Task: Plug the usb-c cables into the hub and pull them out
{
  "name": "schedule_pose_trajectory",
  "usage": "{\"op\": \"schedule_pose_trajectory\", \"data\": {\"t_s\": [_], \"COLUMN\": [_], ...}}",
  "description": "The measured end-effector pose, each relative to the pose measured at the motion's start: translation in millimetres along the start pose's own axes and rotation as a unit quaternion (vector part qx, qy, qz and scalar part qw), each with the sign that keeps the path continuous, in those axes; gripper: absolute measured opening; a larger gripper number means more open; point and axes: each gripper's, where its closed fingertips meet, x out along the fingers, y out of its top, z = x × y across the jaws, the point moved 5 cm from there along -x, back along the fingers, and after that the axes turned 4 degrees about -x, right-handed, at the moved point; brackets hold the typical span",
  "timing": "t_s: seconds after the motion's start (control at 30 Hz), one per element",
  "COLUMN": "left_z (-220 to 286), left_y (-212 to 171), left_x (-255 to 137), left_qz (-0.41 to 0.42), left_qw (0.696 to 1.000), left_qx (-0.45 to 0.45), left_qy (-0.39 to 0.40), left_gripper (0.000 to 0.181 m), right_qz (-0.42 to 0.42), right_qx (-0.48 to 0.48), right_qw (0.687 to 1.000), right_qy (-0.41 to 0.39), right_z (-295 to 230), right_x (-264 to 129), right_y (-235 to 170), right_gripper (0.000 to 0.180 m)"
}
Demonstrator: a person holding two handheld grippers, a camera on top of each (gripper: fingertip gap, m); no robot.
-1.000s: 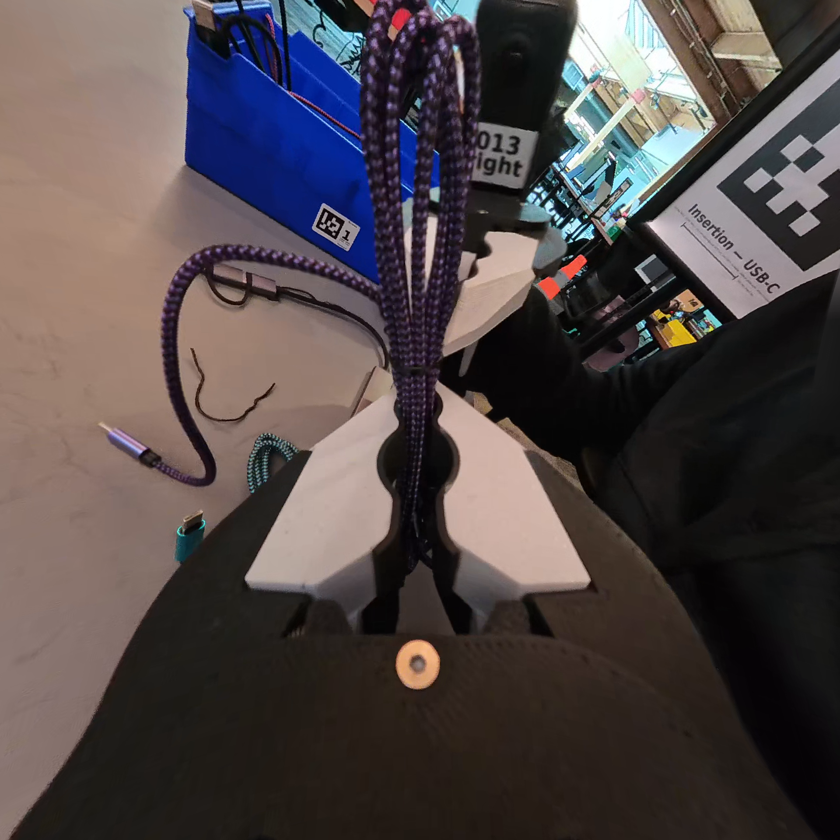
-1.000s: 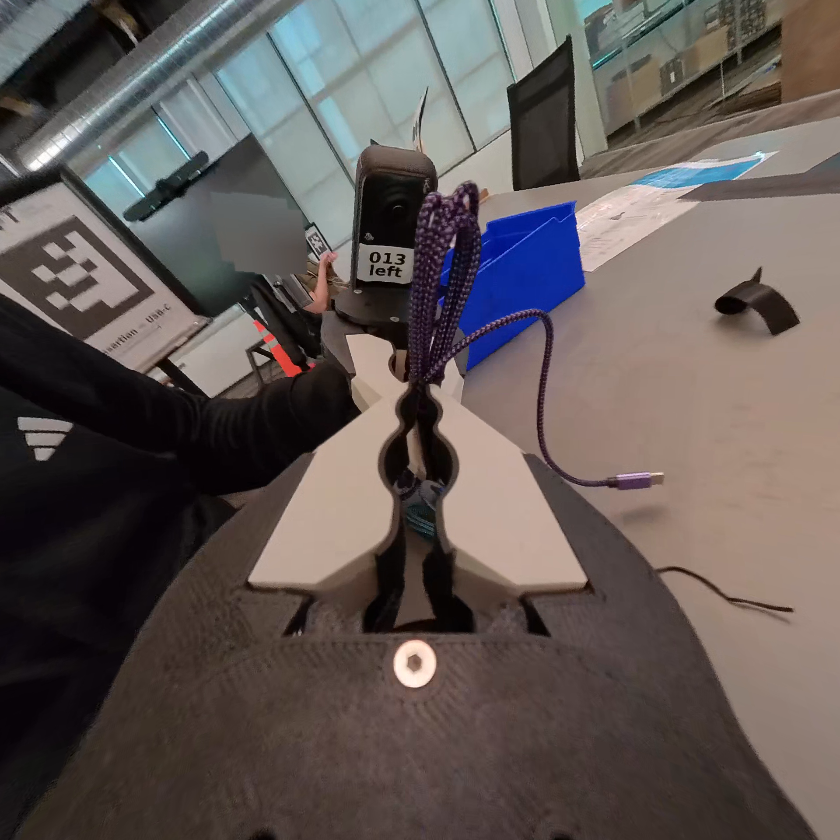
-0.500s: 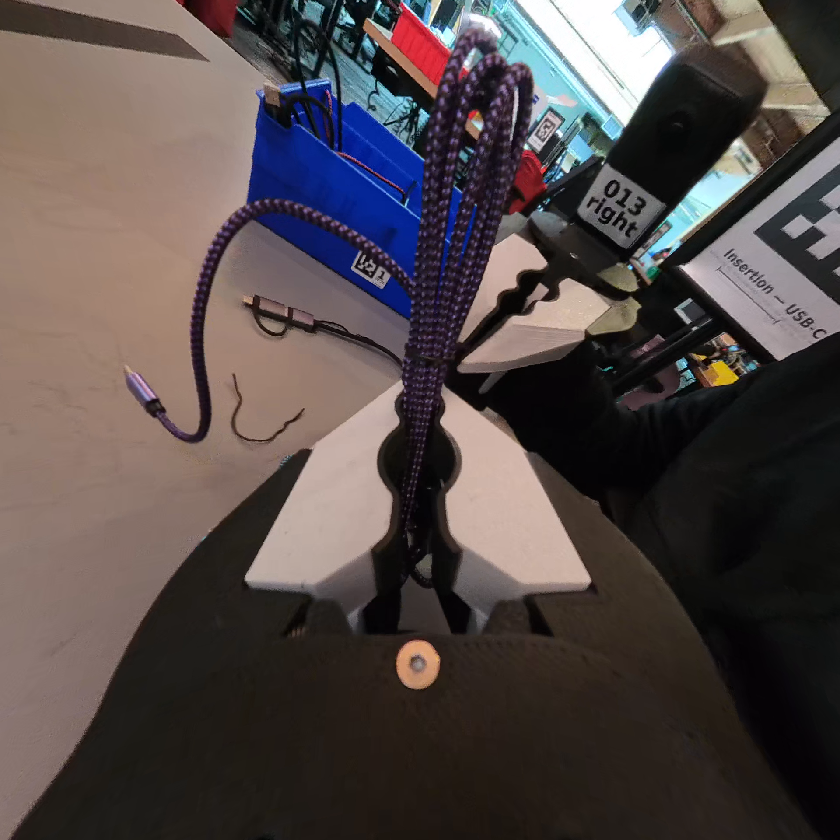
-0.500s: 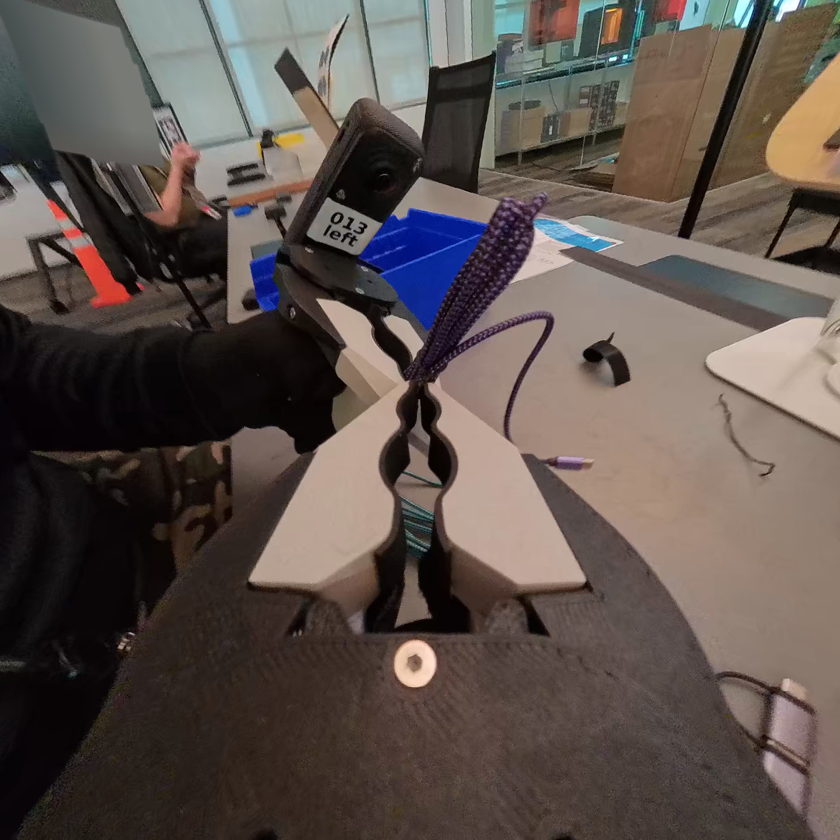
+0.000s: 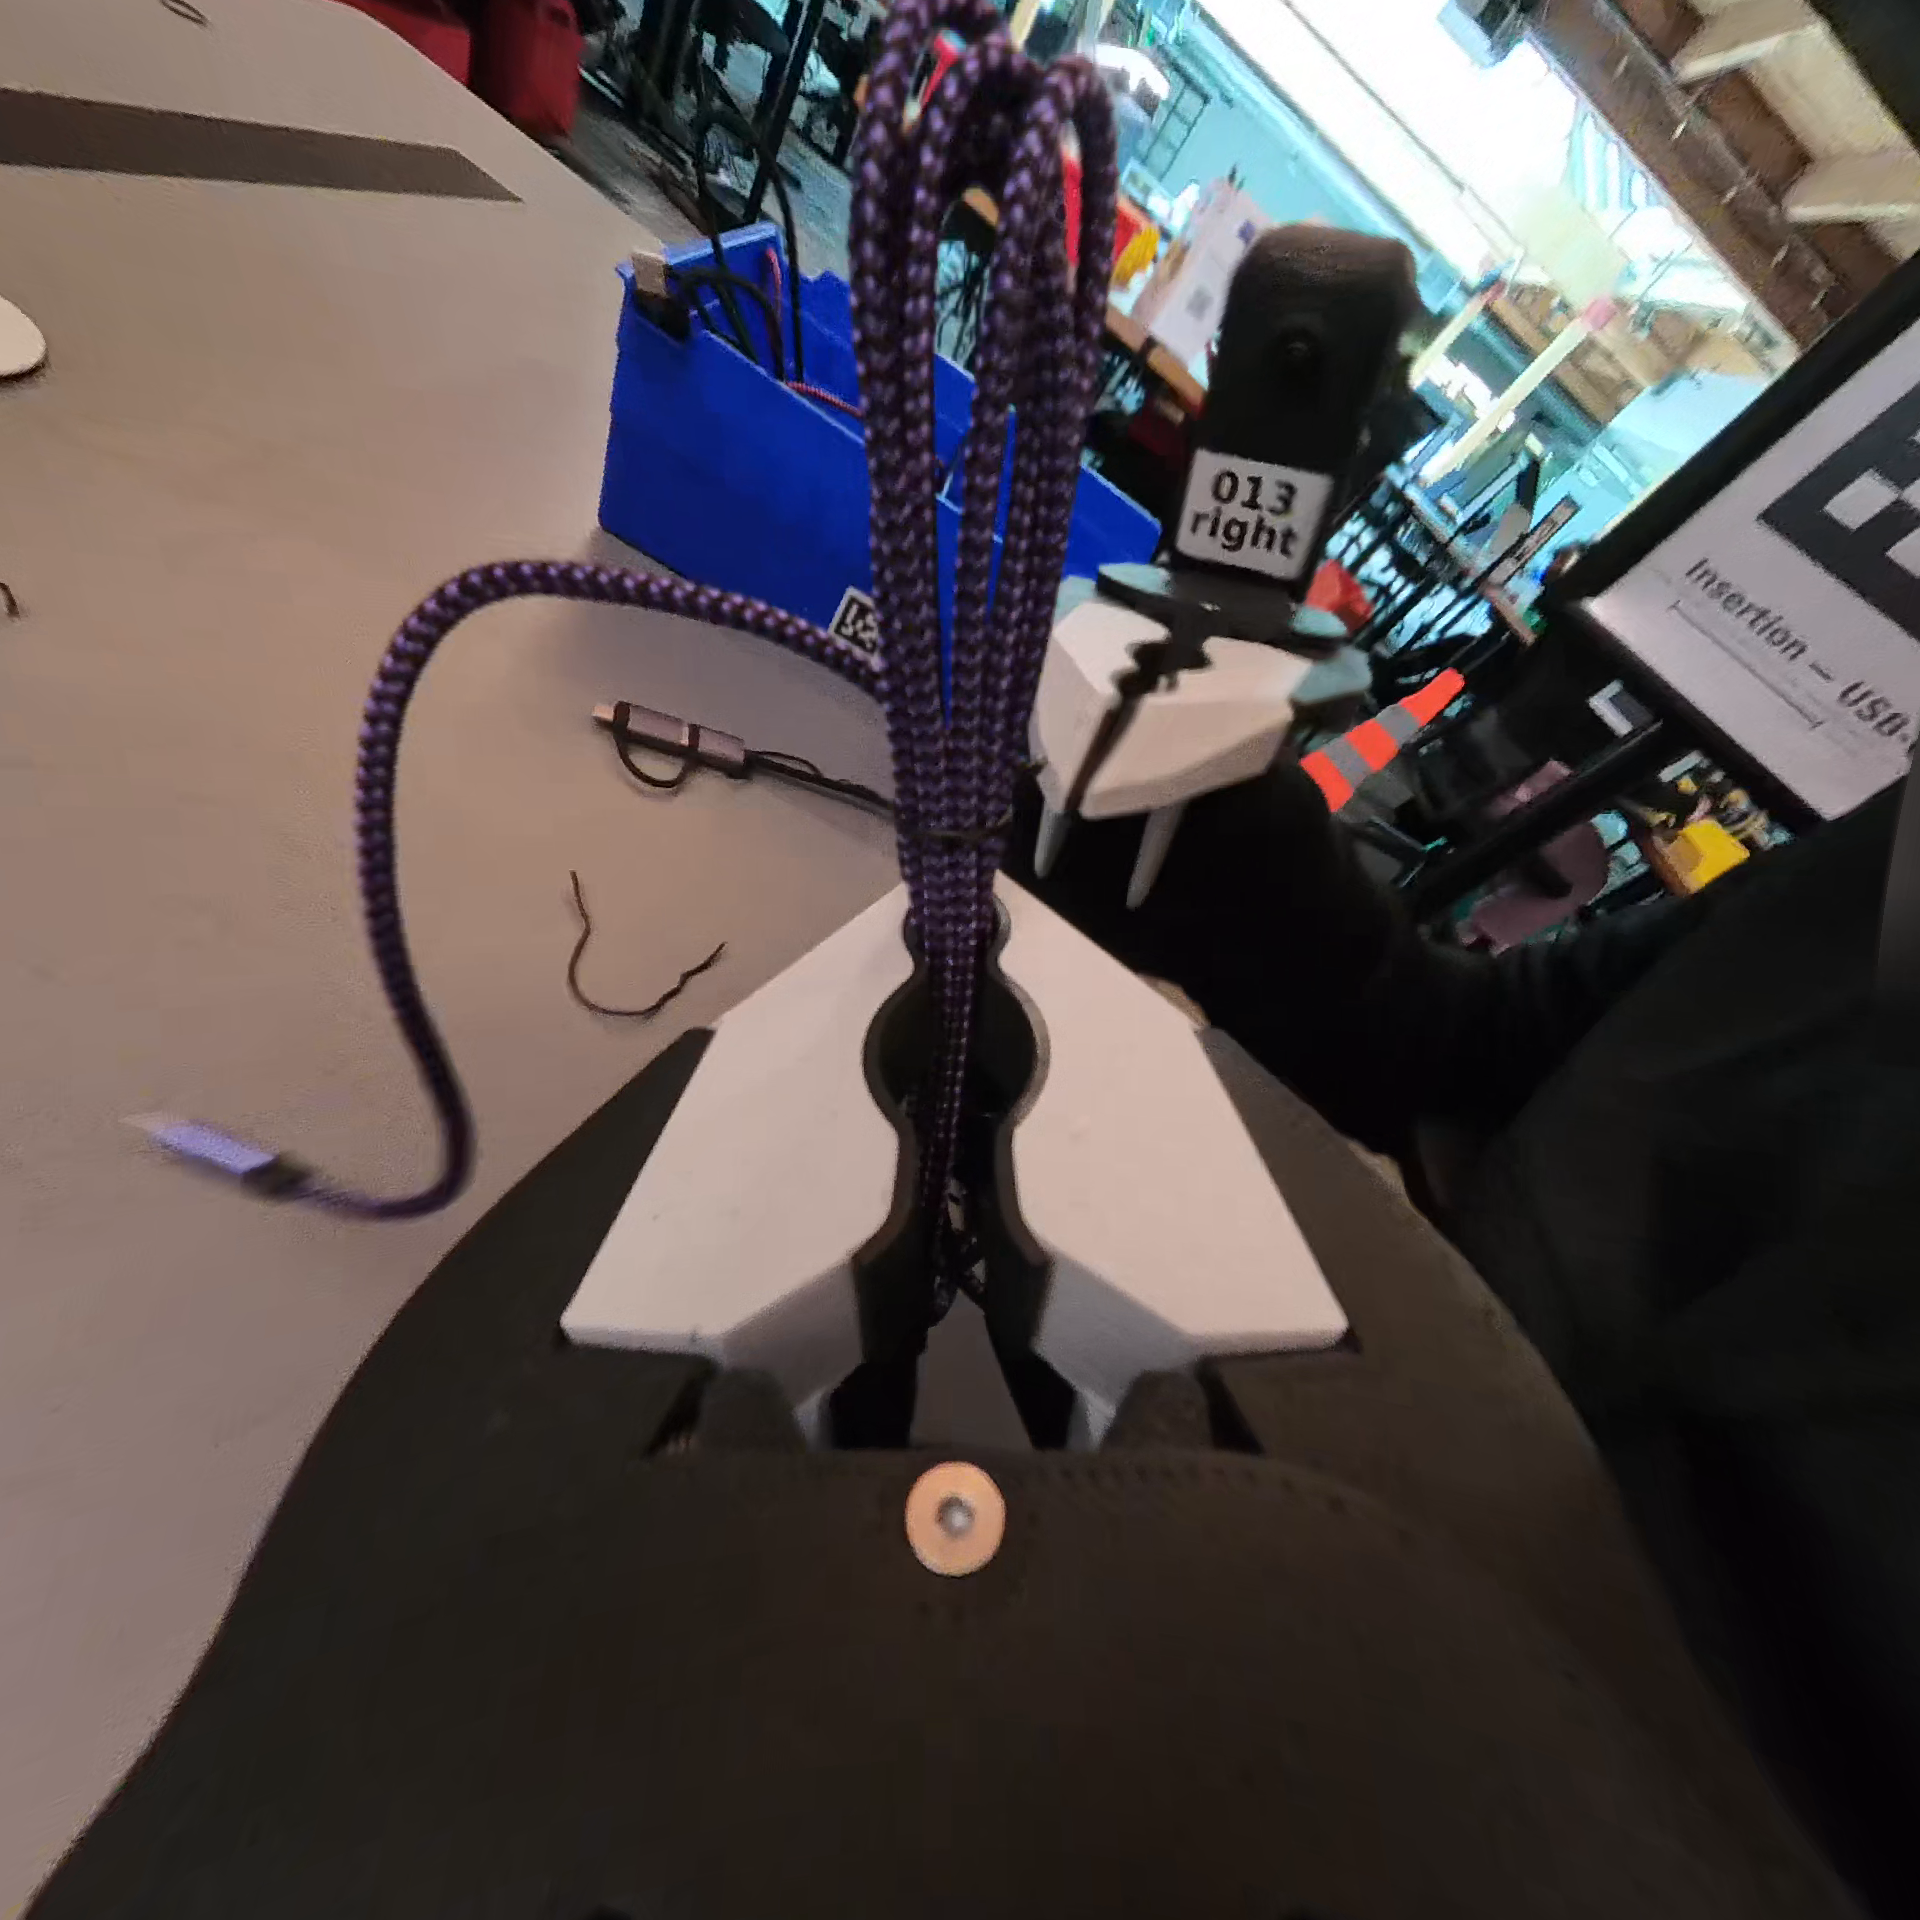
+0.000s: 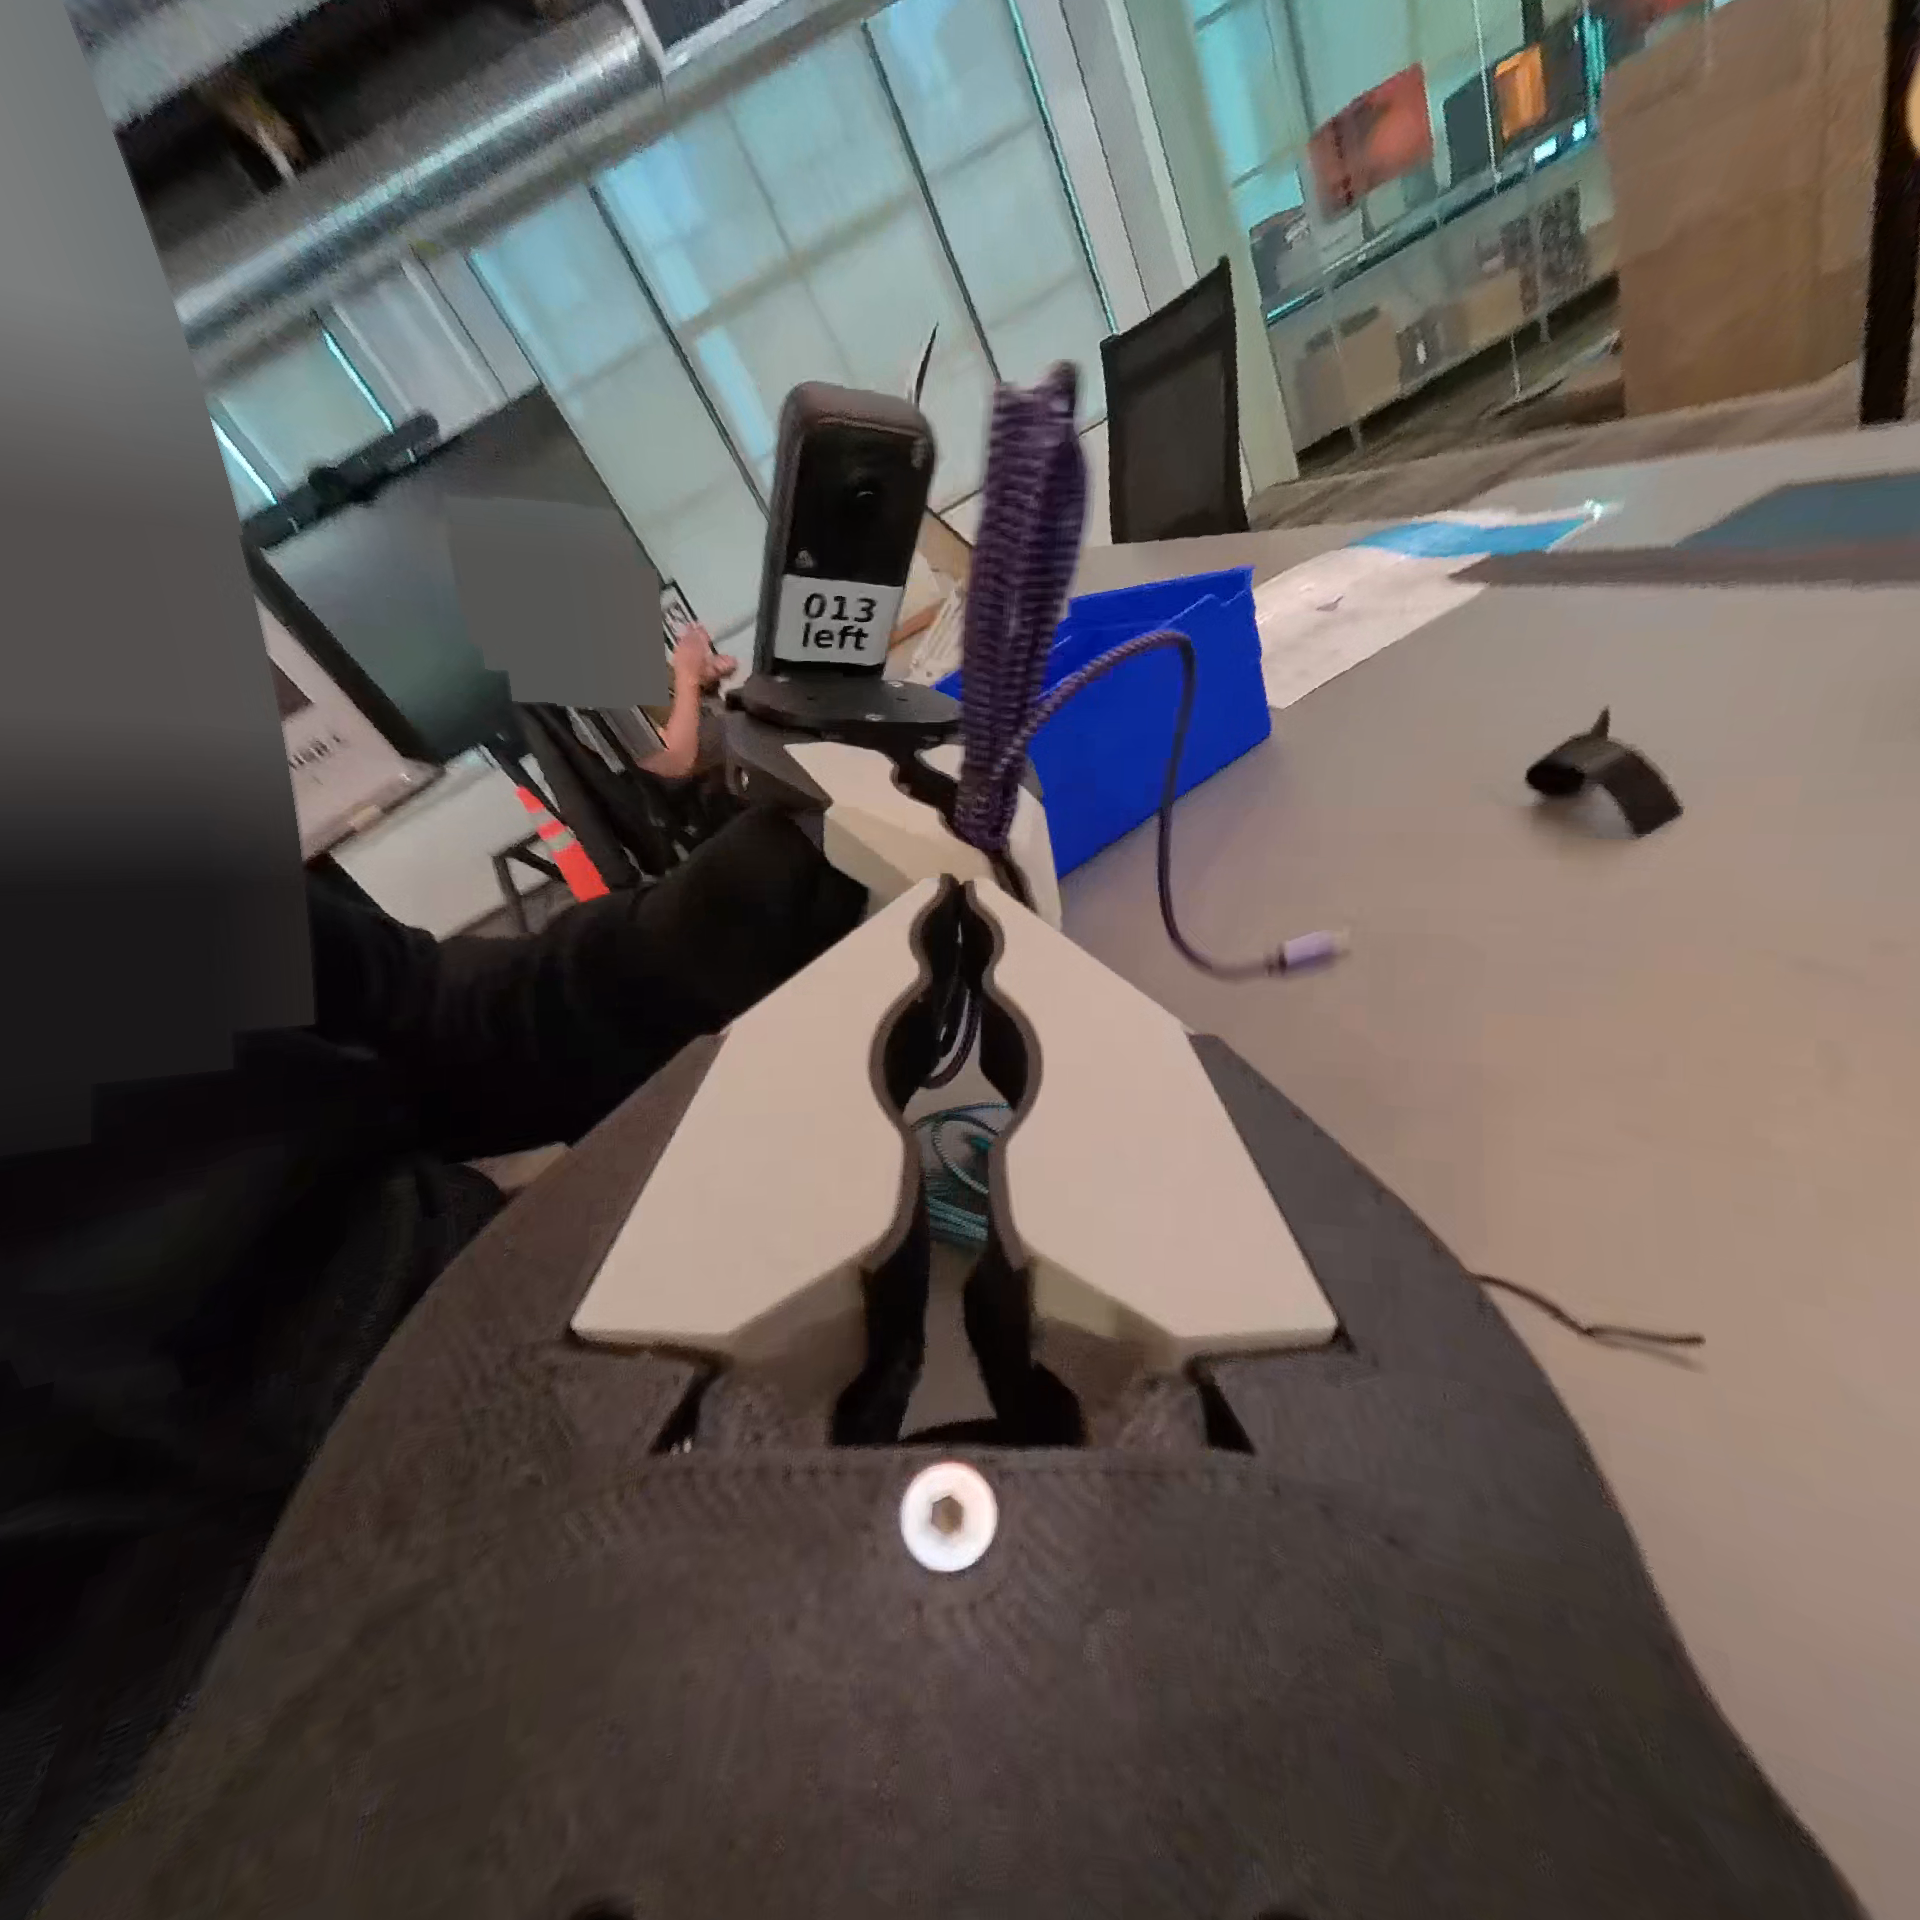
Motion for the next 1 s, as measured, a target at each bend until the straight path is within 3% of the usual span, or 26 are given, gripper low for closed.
{"op": "schedule_pose_trajectory", "data": {"t_s": [0.1,0.17,0.63,0.87,1.0], "left_z": [-2,0,3,2,1], "left_y": [2,-3,-6,-7,-8], "left_x": [1,4,9,10,11], "left_qz": [0.010,-0.006,-0.011,-0.015,-0.022], "left_qw": [1.000,1.000,0.999,1.000,1.000], "left_qx": [-0.014,-0.011,-0.016,-0.008,-0.004], "left_qy": [-0.015,-0.015,-0.026,-0.017,-0.013], "left_gripper": [0.000,0.000,0.000,0.000,0.000], "right_qz": [-0.023,-0.021,-0.035,-0.026,-0.030], "right_qx": [-0.048,-0.061,-0.151,-0.116,-0.143], "right_qw": [0.998,0.997,0.985,0.991,0.987], "right_qy": [-0.028,-0.045,-0.074,-0.057,-0.068], "right_z": [0,2,-3,-2,-4], "right_x": [7,9,10,10,10], "right_y": [-1,0,5,6,6], "right_gripper": [0.000,0.010,0.002,0.000,0.000]}}
